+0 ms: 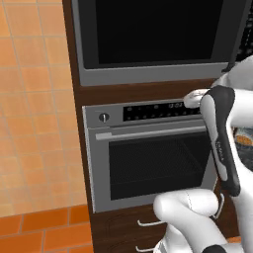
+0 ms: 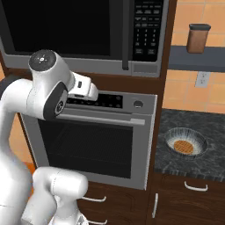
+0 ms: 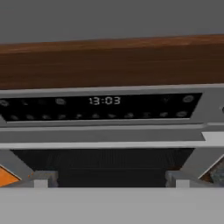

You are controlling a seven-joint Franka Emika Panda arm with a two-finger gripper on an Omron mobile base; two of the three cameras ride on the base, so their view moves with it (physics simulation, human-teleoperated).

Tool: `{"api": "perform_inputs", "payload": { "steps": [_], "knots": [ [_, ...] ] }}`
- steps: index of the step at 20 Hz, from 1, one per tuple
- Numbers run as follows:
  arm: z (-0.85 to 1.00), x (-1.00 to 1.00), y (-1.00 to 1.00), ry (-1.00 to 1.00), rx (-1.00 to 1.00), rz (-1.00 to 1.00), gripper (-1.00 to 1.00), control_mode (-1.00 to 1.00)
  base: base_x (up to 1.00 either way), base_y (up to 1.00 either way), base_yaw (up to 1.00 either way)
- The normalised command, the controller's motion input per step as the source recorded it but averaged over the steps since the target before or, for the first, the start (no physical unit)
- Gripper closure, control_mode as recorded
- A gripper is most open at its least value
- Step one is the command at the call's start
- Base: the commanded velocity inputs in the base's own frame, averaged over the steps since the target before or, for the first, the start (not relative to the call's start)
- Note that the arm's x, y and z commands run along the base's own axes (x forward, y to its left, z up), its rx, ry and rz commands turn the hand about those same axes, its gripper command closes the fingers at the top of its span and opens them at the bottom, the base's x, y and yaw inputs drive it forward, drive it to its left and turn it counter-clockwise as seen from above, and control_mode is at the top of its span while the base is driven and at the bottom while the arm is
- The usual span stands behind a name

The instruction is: Open the microwave, place the bowl with waffle inside the microwave, then close the microwave door and turn it on.

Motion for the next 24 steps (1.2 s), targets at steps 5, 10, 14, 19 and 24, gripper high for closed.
{"api": "perform_inputs", "payload": {
  "steps": [5, 10, 14, 19, 24],
  "knots": [
    [1.0, -0.38, -1.0, -0.58, 0.06, -0.01, -1.0, -1.0, 0.0, 0.0, 0.0],
    [0.97, 0.19, -0.89, -0.34, 0.1, -0.05, -1.0, -1.0, 0.0, 0.0, 0.0],
    [0.32, 0.81, -0.43, -0.04, 0.12, -0.02, -1.0, -1.0, 0.0, 0.0, 0.0],
    [0.13, 0.63, -0.03, -0.01, 0.03, -0.05, -1.0, -1.0, 0.0, 0.0, 0.0],
    [0.0, 0.74, -0.06, 0.0, 0.02, 0.0, -1.0, -1.0, 0.0, 0.0, 0.0]
  ]
}}
